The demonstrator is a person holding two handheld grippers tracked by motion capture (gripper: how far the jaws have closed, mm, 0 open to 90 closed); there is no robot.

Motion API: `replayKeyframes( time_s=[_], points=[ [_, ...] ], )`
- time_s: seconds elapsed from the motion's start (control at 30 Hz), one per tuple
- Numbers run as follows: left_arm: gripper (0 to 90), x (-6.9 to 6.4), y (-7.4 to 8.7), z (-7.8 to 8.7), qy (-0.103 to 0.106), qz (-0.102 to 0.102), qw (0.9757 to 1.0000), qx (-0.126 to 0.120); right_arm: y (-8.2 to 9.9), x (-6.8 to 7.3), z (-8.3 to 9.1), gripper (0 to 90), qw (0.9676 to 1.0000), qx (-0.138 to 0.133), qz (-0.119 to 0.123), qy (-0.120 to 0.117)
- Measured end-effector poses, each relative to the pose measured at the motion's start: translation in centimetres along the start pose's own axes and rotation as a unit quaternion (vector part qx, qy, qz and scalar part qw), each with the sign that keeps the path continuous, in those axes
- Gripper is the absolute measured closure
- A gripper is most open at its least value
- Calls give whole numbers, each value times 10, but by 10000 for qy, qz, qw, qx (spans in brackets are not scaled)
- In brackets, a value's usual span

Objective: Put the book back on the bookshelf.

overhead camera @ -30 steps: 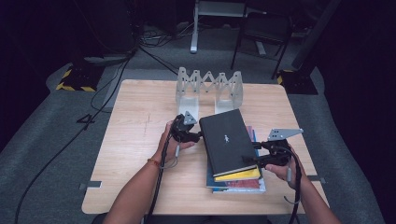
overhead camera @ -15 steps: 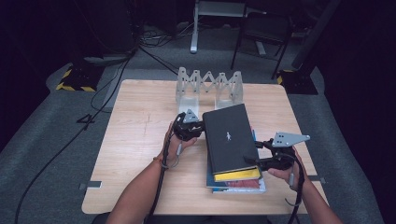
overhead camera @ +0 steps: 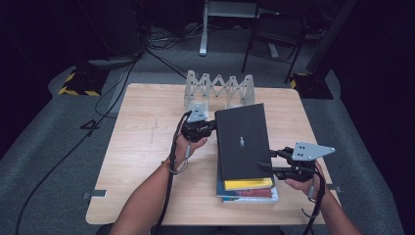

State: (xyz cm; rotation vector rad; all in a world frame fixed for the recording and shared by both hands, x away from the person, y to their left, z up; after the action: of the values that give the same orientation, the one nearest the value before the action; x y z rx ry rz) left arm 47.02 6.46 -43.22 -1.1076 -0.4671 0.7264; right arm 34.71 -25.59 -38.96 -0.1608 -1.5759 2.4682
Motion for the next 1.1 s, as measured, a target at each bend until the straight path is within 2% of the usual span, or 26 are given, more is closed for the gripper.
replayKeyframes(
  time_s=[0.03, 0.13, 0.2, 0.33, 0.43, 0.47, 0.57, 0.63, 0.83, 0.93, 1.03, 1.1],
  points=[
    [824, 1, -2, 2, 11, -21, 10000, -28, -1, 1, 0, 559, 10000, 9, 60, -15],
    [824, 1, -15, 8, -198, -209, 9996, -19, -5, 2, -1, 582, 9998, 58, 166, 41],
    [823, 1, -21, 10, -207, -226, 9995, -34, -4, 2, -1, 603, 9998, 26, 191, 111],
    [824, -2, -36, 16, -281, -402, 9988, -82, -4, 2, 0, 634, 9994, 27, 253, 222],
    [824, -3, -42, 20, -285, -426, 9986, -158, -2, 1, 1, 661, 9991, 68, 291, 303],
    [823, -5, -46, 24, -265, -510, 9981, -244, -1, 0, 2, 671, 9991, 75, 290, 311],
    [800, -8, -47, 29, -255, -537, 9978, -307, 5, -1, 3, 686, 9992, 39, 239, 307],
    [792, -11, -47, 34, -172, -550, 9976, -395, 8, 2, 4, 696, 9991, 38, 253, 327],
    [740, -19, -44, 46, 85, -373, 9967, -709, 18, 14, 6, 727, 9985, 117, 381, 377],
    [692, -22, -43, 50, 138, -341, 9965, -750, 23, 16, 7, 739, 9986, 125, 364, 357],
    [643, -25, -42, 53, 15, -418, 9969, -670, 25, 17, 7, 744, 9987, 116, 357, 356],
    [602, -24, -37, 54, 31, -412, 9974, -597, 26, 18, 7, 746, 9987, 111, 347, 347]
  ],
)
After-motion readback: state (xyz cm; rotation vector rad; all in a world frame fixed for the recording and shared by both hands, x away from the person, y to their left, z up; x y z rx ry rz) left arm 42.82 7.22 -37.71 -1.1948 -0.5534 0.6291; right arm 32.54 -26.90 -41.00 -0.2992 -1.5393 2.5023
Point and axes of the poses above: each handheld gripper's, and its own axes: z roughly backward along the jaws, y roughly out of its underside, x roughly to its left, the point moved 1 cm from there along -z, roughly forward along the jaws, and after that the axes turned 12 degrees about -y, right-handed, at the moved point
